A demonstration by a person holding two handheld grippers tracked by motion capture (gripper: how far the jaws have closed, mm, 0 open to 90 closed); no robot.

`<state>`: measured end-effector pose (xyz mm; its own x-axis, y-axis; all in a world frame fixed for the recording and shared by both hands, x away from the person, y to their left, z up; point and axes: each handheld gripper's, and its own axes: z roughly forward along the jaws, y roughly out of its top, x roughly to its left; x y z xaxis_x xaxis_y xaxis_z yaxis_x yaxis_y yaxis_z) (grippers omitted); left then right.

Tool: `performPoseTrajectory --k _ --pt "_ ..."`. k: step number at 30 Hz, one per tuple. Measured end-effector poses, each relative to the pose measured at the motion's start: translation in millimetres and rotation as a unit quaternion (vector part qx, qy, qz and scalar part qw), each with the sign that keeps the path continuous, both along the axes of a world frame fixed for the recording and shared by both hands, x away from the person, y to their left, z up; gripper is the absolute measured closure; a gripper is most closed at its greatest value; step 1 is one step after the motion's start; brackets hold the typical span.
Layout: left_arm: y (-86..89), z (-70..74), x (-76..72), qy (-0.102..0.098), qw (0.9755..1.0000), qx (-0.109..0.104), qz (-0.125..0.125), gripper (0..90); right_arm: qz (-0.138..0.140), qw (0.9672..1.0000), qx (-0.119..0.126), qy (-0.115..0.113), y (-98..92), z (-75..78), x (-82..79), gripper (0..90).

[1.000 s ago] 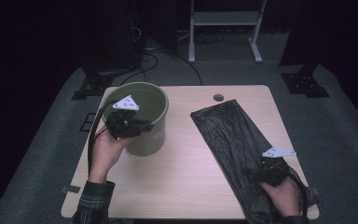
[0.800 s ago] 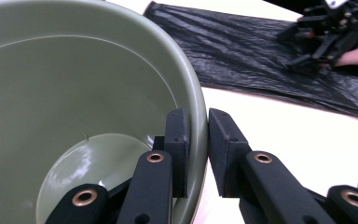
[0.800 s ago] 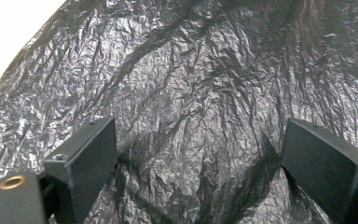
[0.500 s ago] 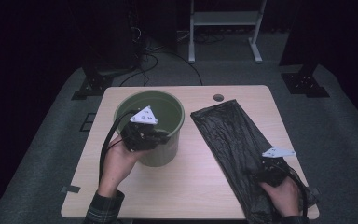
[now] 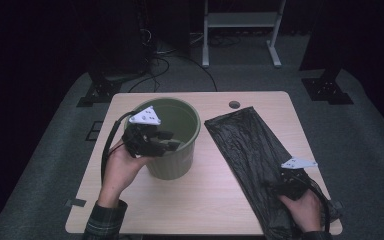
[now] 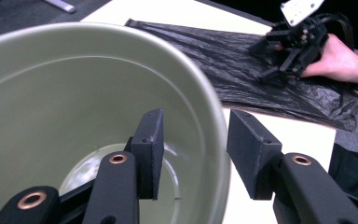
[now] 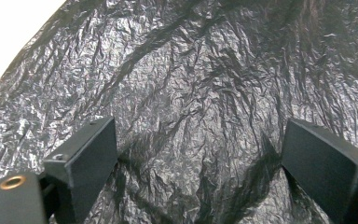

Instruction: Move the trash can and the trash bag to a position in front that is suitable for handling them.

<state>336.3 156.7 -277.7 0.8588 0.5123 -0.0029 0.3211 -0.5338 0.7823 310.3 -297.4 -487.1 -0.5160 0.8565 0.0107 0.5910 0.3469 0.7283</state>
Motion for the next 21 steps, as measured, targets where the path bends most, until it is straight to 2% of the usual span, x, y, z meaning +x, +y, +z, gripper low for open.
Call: performPoseTrajectory --k 7,13,17,18,21 --pt "28.2 12.3 18.5 -0.011 0.9987 -0.002 0.050 51.7 0.000 1.0000 0.000 0.000 0.0 0.0 0.0 9.9" --pt "51.0 17.8 38.3 -0.018 0.9953 0.005 0.095 51.7 -0.001 1.0000 0.001 0.000 0.1 0.0 0.0 9.8" --pt "60.8 17.7 49.4 -0.015 0.9935 0.010 0.113 51.7 0.000 1.0000 0.000 0.000 0.0 0.0 0.0 9.8" --pt "63.2 16.9 54.1 -0.017 0.9922 0.018 0.122 51.7 0.000 1.0000 0.000 0.000 0.0 0.0 0.0 9.8" --pt "67.2 15.7 62.3 -0.014 0.9911 0.026 0.130 51.7 0.000 1.0000 0.000 0.000 0.0 0.0 0.0 9.8"
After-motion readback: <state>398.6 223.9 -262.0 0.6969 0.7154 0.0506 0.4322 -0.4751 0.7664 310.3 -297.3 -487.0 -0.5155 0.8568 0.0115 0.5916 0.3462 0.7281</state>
